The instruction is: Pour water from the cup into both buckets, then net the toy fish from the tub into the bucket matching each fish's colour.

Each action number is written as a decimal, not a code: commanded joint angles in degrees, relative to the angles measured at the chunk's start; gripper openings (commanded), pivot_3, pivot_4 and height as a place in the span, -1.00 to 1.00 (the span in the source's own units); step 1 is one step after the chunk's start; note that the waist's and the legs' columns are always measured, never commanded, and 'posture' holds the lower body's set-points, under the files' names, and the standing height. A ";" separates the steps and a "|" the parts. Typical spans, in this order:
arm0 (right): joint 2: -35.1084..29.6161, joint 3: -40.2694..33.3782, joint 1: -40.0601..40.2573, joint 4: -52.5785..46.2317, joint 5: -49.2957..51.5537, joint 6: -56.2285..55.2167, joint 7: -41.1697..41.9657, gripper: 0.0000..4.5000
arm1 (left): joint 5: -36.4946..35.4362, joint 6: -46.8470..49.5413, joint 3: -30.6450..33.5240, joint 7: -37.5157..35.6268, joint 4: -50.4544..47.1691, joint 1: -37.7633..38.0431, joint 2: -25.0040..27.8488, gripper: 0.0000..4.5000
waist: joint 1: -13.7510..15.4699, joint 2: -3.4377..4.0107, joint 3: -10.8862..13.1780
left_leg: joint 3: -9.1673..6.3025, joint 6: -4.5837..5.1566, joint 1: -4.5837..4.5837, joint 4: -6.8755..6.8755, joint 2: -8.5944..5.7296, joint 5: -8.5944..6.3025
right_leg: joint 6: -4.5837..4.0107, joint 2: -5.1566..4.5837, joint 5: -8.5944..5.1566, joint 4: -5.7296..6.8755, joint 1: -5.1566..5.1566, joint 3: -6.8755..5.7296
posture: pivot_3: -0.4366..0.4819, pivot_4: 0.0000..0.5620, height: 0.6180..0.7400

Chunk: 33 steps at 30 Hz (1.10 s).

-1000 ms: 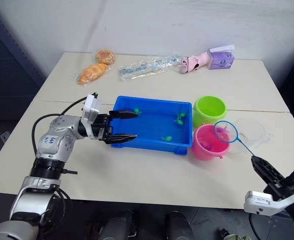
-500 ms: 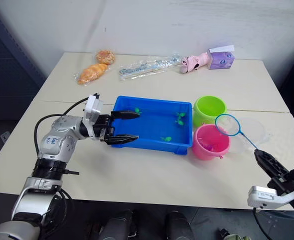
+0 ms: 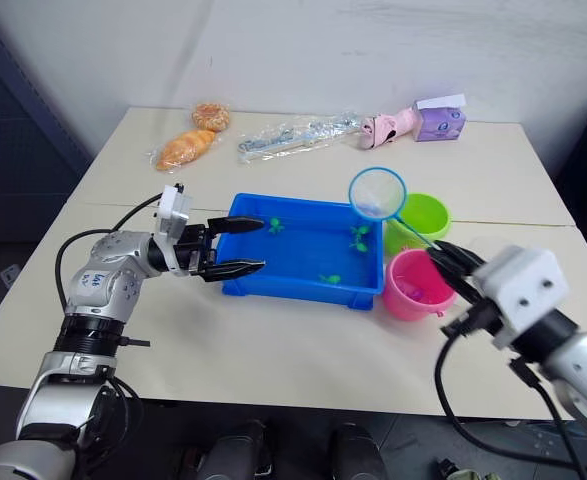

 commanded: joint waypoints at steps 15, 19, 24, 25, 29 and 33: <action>11.90 16.14 -28.04 12.88 34.11 36.42 -34.78 -1.00 | -0.40 -0.21 1.90 0.59 -3.29 0.68 3.06 0.98 | -0.07 0.00 0.00 | -0.13 0.04 -0.63 0.13 -0.05 0.03 | 0.00 -0.05 0.01 0.00 -0.46 -0.19 | -0.05 -0.47 1.00; 11.14 16.88 -29.32 15.43 40.80 37.97 -38.76 -1.00 | -0.36 -0.26 1.82 0.79 -3.84 1.26 3.10 0.98 | -0.09 0.00 0.00 | -0.13 0.06 -0.65 0.11 -0.05 0.02 | 0.00 -0.05 0.01 0.00 -0.49 -0.19 | -0.05 -0.47 1.00; 10.35 17.64 -29.77 17.07 42.94 37.92 -43.75 -1.00 | -0.21 -0.76 1.84 1.10 -3.22 0.89 2.89 0.98 | -0.10 0.00 0.00 | -0.13 0.08 -0.68 0.11 -0.05 0.01 | 0.00 -0.05 0.01 0.00 -0.51 -0.19 | -0.05 -0.47 1.00; 10.20 17.72 -29.81 17.38 43.01 37.77 -44.67 -1.00 | -0.22 -0.81 1.83 1.14 -3.14 0.84 2.85 0.98 | -0.09 0.00 0.00 | -0.13 0.08 -0.69 0.11 -0.05 0.01 | 0.00 -0.05 0.01 0.01 -0.52 -0.19 | -0.05 -0.47 1.00; 10.08 17.73 -29.82 18.28 42.37 36.99 -46.56 -1.00 | -0.46 -0.87 1.93 1.55 -2.89 0.60 2.35 0.98 | -0.14 0.00 0.00 | -0.13 0.09 -0.70 0.10 -0.04 0.01 | 0.00 -0.05 0.01 0.01 -0.53 -0.19 | -0.05 -0.47 1.00; 10.07 18.22 -30.61 18.33 38.73 37.23 -47.49 -1.00 | -0.53 -1.17 1.90 1.87 -2.59 0.34 1.68 0.98 | -0.14 0.00 0.00 | -0.12 0.09 -0.71 0.10 -0.04 0.01 | 0.00 -0.05 0.01 0.00 -0.55 -0.19 | -0.05 -0.47 1.00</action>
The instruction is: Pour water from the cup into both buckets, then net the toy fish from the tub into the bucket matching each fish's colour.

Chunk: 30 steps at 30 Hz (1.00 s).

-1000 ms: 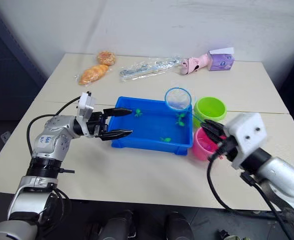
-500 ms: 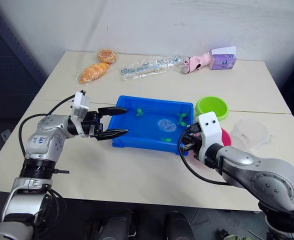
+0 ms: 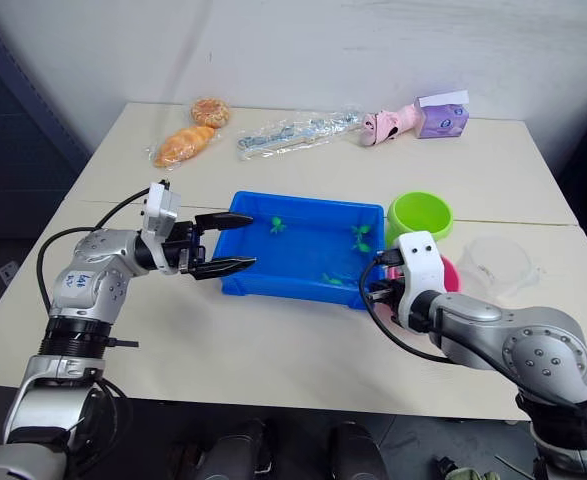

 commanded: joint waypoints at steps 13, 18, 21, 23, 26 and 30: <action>-0.99 3.31 -2.96 -5.49 -15.66 1.68 5.51 -1.00 | -0.72 -0.88 1.31 0.97 -1.63 0.35 -0.76 0.98 | 0.09 0.00 0.00 | 0.00 0.00 -0.16 -0.04 -0.01 0.00 | 0.00 0.00 0.00 0.01 -0.18 0.00 | -0.05 -0.47 1.00; -0.95 4.27 -2.73 -7.17 -20.77 2.82 9.31 -1.00 | -0.69 -0.75 1.23 0.96 -1.79 0.35 -0.66 0.98 | 0.07 0.00 0.00 | 0.01 0.00 -0.18 -0.06 -0.01 0.00 | 0.00 0.00 0.00 0.03 -0.22 0.01 | -0.05 -0.47 1.00; 0.55 3.27 -2.31 -7.06 -21.72 3.98 9.68 -1.00 | -0.72 -0.62 1.19 0.93 -1.85 0.20 -0.62 0.98 | 0.06 0.00 0.00 | 0.01 0.00 -0.18 -0.06 -0.01 0.00 | 0.00 0.00 0.00 0.02 -0.23 0.01 | -0.05 -0.47 1.00; 2.85 1.36 -1.75 -6.07 -20.01 4.75 8.93 -1.00 | -0.72 -0.54 1.13 0.96 -1.93 0.06 -0.64 0.98 | 0.07 0.00 0.00 | 0.01 -0.01 -0.18 -0.06 -0.01 0.01 | 0.00 0.00 0.00 0.02 -0.23 0.01 | -0.05 -0.47 1.00; 6.42 -1.21 -1.51 -4.65 -16.97 5.94 7.49 -1.00 | -0.70 -0.62 1.14 0.86 -1.74 -0.11 -0.63 0.98 | 0.06 0.00 0.00 | 0.01 -0.01 -0.18 -0.07 0.00 0.01 | 0.00 -0.01 0.00 0.02 -0.23 0.01 | -0.05 -0.47 1.00; 9.35 -2.98 -2.18 -3.51 -17.03 7.48 6.12 -1.00 | -0.68 -0.72 1.14 0.85 -1.69 -0.22 -0.68 0.98 | -0.04 0.00 0.00 | 0.01 -0.02 -0.18 -0.07 0.00 0.01 | 0.00 0.00 0.00 0.03 -0.24 0.02 | -0.05 -0.47 1.00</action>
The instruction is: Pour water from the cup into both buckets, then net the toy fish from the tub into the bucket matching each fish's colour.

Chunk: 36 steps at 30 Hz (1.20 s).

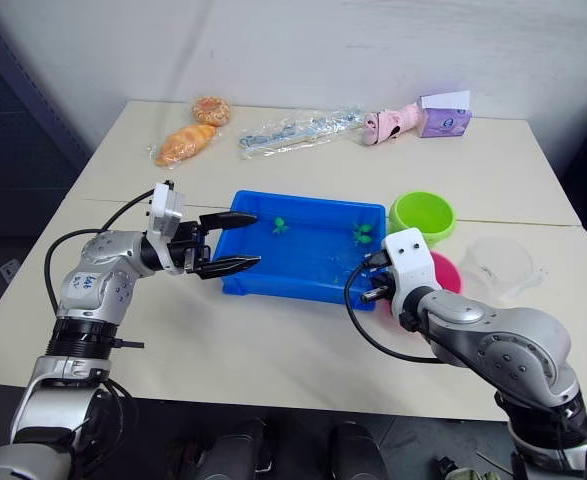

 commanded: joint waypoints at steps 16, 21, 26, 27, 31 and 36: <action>2.88 0.86 -2.27 -1.30 -16.45 -0.76 5.14 -1.00 | -0.87 -0.08 1.25 0.38 -2.56 0.35 0.50 0.98 | 0.09 0.00 0.00 | 0.01 0.00 -0.03 -0.04 -0.03 0.00 | 0.00 -0.02 0.00 0.01 -0.05 0.01 | -0.05 -0.47 1.00; 2.77 1.45 -2.06 -2.87 -19.53 0.46 8.19 -1.00 | -0.92 -0.04 1.30 0.48 -2.66 0.43 0.51 0.98 | 0.04 0.00 0.00 | 0.01 0.00 -0.04 -0.06 -0.03 0.00 | 0.00 -0.02 0.00 0.00 -0.07 0.01 | -0.05 -0.47 1.00; 3.06 1.30 -1.75 -4.99 -20.30 3.33 11.22 -1.00 | -0.92 -0.10 1.23 0.53 -2.50 0.34 0.48 0.98 | 0.02 0.00 0.00 | 0.01 0.00 -0.04 -0.06 -0.03 0.00 | 0.00 -0.02 0.00 0.00 -0.08 0.02 | -0.05 -0.47 1.00; 3.10 1.25 -1.69 -5.43 -20.37 3.77 11.62 -1.00 | -0.92 -0.12 1.22 0.54 -2.48 0.32 0.44 0.98 | 0.01 0.00 0.00 | 0.01 0.00 -0.04 -0.06 -0.03 0.00 | 0.00 -0.02 0.00 0.00 -0.08 0.02 | -0.05 -0.47 1.00; 3.27 0.59 -1.53 -7.20 -21.15 5.86 13.59 -1.00 | -0.90 -0.14 1.15 0.56 -2.43 0.30 0.36 0.98 | -0.02 0.00 0.00 | 0.01 0.00 -0.04 -0.06 -0.03 0.00 | 0.00 -0.02 0.00 0.01 -0.09 0.02 | -0.05 -0.47 1.00; 1.83 0.00 -1.19 -9.78 -22.05 6.60 17.33 -1.00 | -0.85 -0.21 1.16 0.52 -2.33 0.28 0.41 0.98 | -0.09 0.00 0.00 | 0.01 0.00 -0.04 -0.07 -0.03 0.00 | 0.00 -0.02 0.00 0.01 -0.10 0.03 | -0.05 -0.47 1.00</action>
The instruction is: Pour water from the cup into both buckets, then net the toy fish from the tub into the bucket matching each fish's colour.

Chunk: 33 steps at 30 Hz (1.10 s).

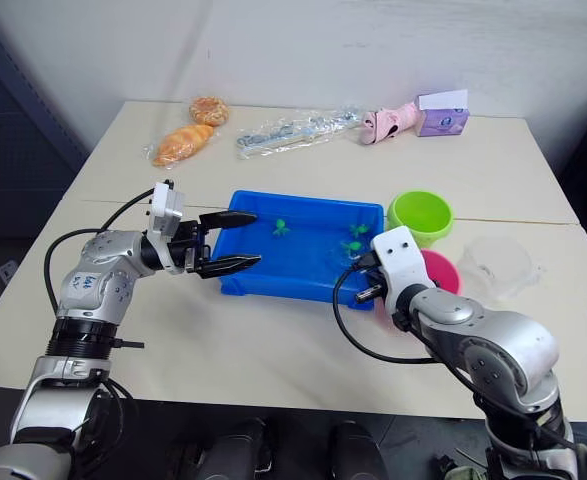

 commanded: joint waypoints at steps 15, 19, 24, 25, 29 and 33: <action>-8.13 -9.75 8.66 -12.83 -4.46 -16.12 18.19 -1.00 | -1.31 -0.19 1.66 -0.36 -1.94 -0.17 0.76 0.98 | 0.19 0.00 0.00 | 0.01 0.00 -0.02 0.00 -0.01 0.00 | 0.00 0.00 0.00 -0.01 0.00 0.00 | -0.05 -0.47 1.00; -8.42 -18.65 11.28 -12.69 -2.34 -17.07 20.21 -1.00 | -2.70 1.26 2.81 1.67 -2.38 -1.90 0.03 0.98 | 0.27 0.00 0.00 | 0.00 0.00 -0.01 0.00 -0.01 0.00 | 0.00 0.00 0.00 -0.01 0.01 0.00 | -0.05 -0.47 1.00; -12.76 -25.63 14.55 -9.12 -5.82 -20.25 23.95 -1.00 | -1.92 1.71 2.96 4.42 -1.29 -4.51 -1.14 0.98 | 0.33 0.00 0.00 | 0.01 0.00 -0.01 0.02 -0.03 0.00 | 0.01 0.00 0.00 -0.01 0.02 0.00 | -0.05 -0.47 1.00; -13.74 -26.41 15.06 -8.08 -7.08 -21.03 24.36 -1.00 | -1.74 1.42 2.85 4.58 -1.27 -4.77 -1.34 0.98 | 0.33 0.00 0.00 | 0.01 0.00 -0.01 0.01 -0.04 0.00 | 0.01 0.01 0.00 -0.02 0.03 0.00 | -0.05 -0.47 1.00; -19.63 -24.87 18.12 -1.84 -17.06 -29.99 27.51 -1.00 | -1.97 2.09 2.69 5.42 -1.50 -5.63 -2.30 0.98 | 0.33 0.00 0.00 | 0.04 0.00 0.00 0.01 -0.08 0.00 | 0.01 0.00 0.00 -0.03 0.04 0.01 | -0.05 -0.47 1.00; -22.20 -21.27 18.26 5.40 -26.39 -38.84 28.29 -1.00 | -2.03 2.44 2.35 5.39 -2.24 -5.30 -2.92 0.98 | 0.11 0.00 0.00 | 0.11 -0.08 0.06 0.00 -0.03 0.05 | 0.01 0.07 0.00 0.00 0.04 0.05 | -0.05 -0.47 1.00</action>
